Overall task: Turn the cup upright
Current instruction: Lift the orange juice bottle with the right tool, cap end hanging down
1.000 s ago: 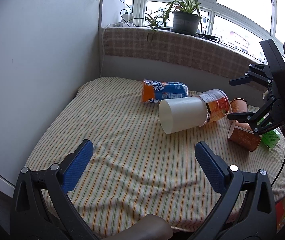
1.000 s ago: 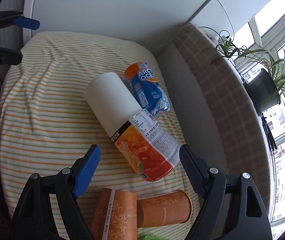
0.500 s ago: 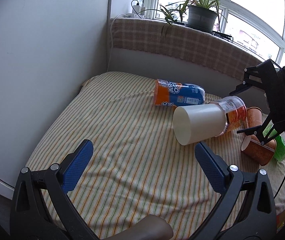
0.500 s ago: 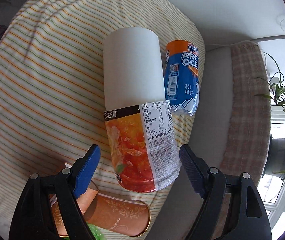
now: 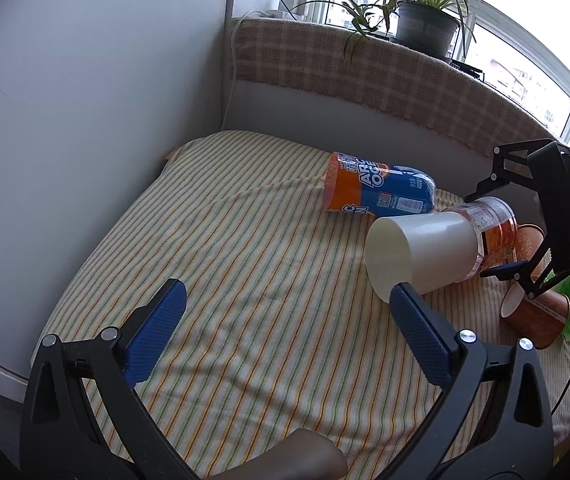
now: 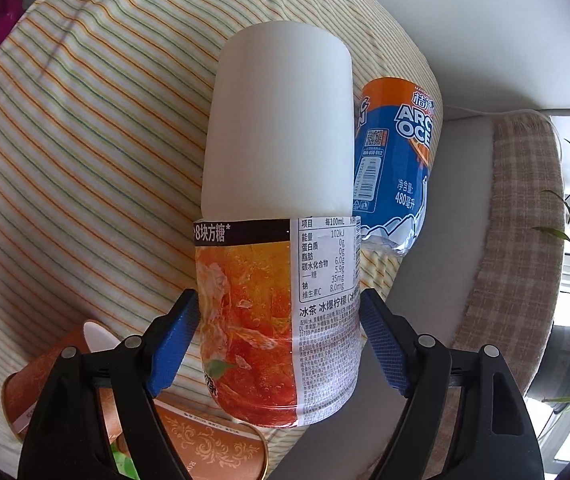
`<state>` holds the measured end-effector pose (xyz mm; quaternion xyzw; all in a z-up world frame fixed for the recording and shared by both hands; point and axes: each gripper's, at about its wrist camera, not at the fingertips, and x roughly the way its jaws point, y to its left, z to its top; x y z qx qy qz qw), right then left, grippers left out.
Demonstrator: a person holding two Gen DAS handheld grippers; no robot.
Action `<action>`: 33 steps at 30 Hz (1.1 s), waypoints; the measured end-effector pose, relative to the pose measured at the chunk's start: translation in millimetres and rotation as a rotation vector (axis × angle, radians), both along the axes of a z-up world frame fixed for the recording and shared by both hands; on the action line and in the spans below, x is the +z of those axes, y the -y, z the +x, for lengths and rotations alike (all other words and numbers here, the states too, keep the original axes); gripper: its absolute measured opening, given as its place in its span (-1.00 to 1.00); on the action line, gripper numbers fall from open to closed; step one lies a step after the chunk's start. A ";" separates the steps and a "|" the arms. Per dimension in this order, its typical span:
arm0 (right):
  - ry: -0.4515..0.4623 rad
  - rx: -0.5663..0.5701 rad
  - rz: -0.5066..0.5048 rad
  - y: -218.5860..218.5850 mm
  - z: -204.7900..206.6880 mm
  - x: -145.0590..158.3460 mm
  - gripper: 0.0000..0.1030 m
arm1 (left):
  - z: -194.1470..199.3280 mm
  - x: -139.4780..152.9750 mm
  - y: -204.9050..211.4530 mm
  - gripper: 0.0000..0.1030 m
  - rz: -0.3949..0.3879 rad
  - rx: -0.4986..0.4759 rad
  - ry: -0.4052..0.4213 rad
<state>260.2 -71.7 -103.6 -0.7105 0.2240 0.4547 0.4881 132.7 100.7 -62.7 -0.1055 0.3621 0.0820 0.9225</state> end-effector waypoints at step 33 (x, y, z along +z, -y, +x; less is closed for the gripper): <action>-0.085 -0.395 0.561 45.0 -30.1 118.8 0.54 | -44.9 36.6 10.1 1.00 0.039 -0.014 0.097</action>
